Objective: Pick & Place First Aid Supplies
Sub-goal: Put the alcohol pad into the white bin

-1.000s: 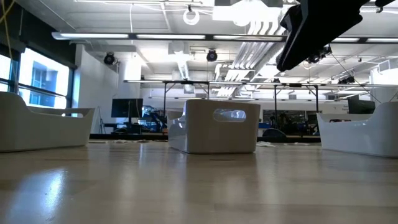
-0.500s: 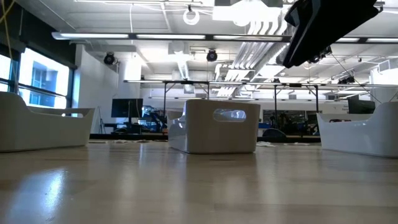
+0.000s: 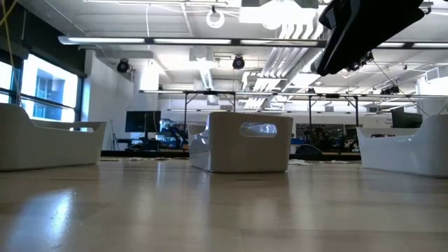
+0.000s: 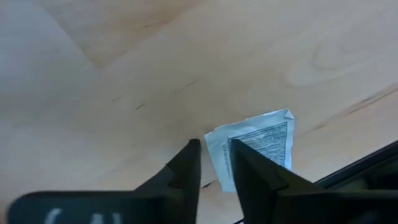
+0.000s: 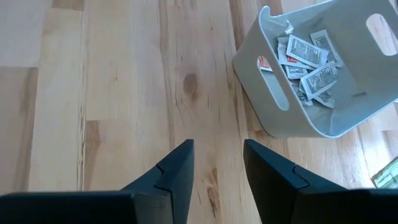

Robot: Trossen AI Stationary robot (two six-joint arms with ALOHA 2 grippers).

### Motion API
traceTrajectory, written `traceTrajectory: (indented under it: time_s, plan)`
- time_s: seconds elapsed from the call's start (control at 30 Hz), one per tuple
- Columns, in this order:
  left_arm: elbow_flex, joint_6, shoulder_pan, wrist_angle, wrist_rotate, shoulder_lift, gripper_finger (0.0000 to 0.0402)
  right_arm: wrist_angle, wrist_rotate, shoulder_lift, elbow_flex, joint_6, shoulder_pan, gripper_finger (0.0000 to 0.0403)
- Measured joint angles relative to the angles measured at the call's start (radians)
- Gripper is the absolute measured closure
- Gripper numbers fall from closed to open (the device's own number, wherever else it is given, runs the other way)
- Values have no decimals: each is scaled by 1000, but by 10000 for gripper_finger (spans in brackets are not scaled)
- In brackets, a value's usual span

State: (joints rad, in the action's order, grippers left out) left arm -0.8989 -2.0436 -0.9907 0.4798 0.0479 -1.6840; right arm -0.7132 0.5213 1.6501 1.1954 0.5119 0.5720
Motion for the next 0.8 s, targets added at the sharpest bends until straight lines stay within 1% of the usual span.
traceTrajectory:
  time_s: [0.17, 0.2, 0.33, 0.43, 0.47, 0.6, 0.7, 0.8]
  plan:
    - [0, -4, -1, 10, -19, -1, 386, 0, 0, 0, 0, 0, 0, 270]
    - [0, -4, -1, 12, -27, -1, 394, 0, 0, 0, 0, 0, 0, 270]
    - [-1, 23, -1, 19, -75, -1, 394, 26, 0, 0, 0, -7, 0, 270]
    - [-2, 46, -1, 37, -123, 10, 400, 79, -4, 0, 0, -46, 0, 270]
    - [-1, 56, 0, 46, -155, 15, 399, 100, -5, 0, 0, -64, 0, 270]
    - [7, 87, 9, 110, -421, 55, 401, 196, -4, 0, 0, -133, 0, 270]
    - [3, 172, 4, 106, -593, 102, 401, 272, -6, 0, 0, -193, -7, 270]
    - [3, 270, 21, 103, -716, 124, 401, 348, -25, 3, 0, -235, -17, 270]
